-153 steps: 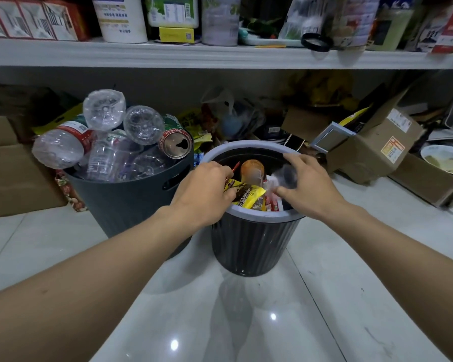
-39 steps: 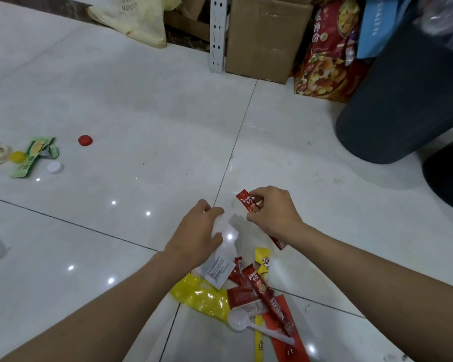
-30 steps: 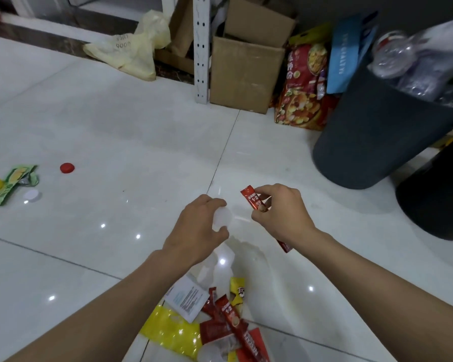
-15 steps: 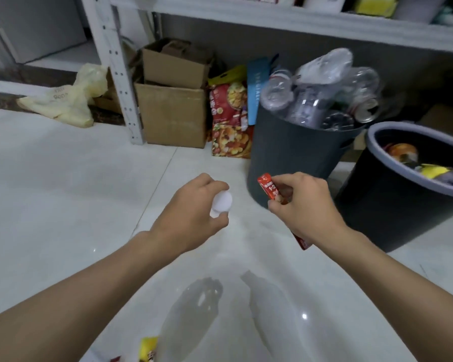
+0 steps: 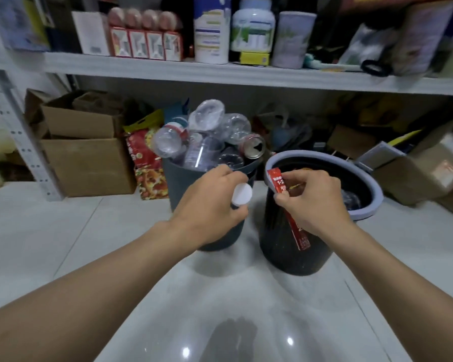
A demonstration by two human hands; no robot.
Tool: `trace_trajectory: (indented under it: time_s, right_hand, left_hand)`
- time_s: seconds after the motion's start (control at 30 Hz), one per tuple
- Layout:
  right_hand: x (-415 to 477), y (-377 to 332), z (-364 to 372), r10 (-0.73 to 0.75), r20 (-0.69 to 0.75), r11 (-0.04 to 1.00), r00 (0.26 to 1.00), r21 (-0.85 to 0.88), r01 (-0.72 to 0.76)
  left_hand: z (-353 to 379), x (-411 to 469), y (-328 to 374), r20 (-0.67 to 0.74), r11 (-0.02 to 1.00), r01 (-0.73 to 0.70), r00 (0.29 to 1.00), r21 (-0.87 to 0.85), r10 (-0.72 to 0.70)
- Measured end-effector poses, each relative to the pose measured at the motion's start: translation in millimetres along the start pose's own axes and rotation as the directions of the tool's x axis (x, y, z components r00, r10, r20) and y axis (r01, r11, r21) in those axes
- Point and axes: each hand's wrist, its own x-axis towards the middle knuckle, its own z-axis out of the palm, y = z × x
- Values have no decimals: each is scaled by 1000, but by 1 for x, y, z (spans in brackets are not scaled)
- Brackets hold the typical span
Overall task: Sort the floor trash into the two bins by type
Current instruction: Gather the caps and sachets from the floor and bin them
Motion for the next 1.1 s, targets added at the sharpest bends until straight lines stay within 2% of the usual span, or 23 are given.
trace_trajectory:
  time_s: [0.27, 0.57, 0.63, 0.83, 1.1]
  right_hand:
    - [25, 58, -34, 108, -88, 994, 990, 28, -106]
    - [44, 98, -52, 156, -137, 987, 978, 69, -148]
    - [47, 105, -52, 166, -136, 985, 977, 73, -157]
    - [53, 122, -51, 183, -129, 982, 975, 72, -175]
    - [81, 121, -57, 193, -200, 979, 961, 104, -175]
  left_hand:
    - [46, 66, 41, 4, 997, -64, 998, -51, 65]
    - [94, 115, 69, 28, 992, -6, 1000, -125, 9]
    - [102, 121, 72, 32, 993, 3, 999, -122, 0]
    - [121, 122, 68, 172, 995, 52, 984, -87, -37]
    - [113, 122, 58, 166, 996, 75, 984, -48, -66]
